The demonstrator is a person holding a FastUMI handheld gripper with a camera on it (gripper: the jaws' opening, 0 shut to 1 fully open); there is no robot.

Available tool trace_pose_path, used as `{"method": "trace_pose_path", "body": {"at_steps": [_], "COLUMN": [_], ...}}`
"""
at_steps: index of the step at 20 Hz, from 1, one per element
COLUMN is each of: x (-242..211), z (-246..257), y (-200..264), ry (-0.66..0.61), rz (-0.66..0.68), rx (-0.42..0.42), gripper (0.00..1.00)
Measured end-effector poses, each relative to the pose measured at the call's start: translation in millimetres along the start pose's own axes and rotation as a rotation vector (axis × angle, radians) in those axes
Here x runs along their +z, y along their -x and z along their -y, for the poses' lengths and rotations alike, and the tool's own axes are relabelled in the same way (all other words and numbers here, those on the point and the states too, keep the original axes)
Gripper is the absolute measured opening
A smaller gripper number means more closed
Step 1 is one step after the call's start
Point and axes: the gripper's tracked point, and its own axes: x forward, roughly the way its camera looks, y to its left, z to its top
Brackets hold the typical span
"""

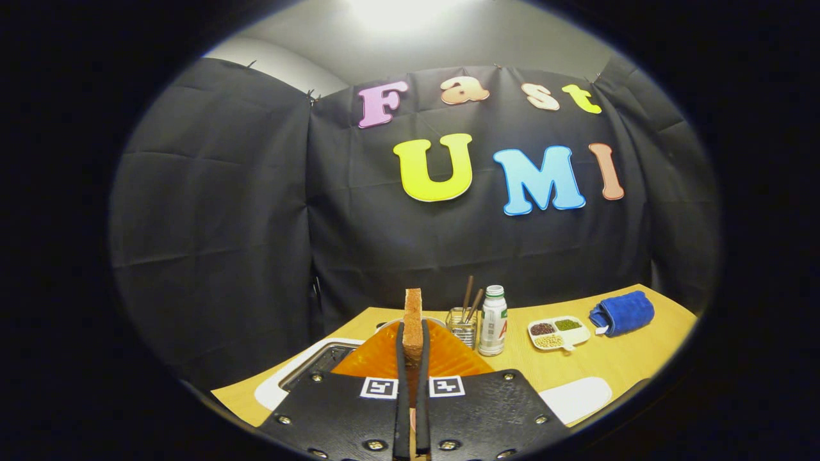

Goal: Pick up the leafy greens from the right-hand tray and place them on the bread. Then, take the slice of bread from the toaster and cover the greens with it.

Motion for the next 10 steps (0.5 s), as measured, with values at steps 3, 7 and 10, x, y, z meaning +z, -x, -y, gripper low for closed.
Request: {"method": "trace_pose_path", "body": {"at_steps": [3,7,10], "x": [-17.6,-42.9,-58.1], "z": [20.4,37.1,48.5], "y": [-4.6,-10.5,-13.2], "ry": [0.030,0.022,0.058], "rz": [-0.031,-0.080,-0.093], "rx": [-0.032,-0.040,-0.061], "gripper": [0.04,0.04,0.04]}}
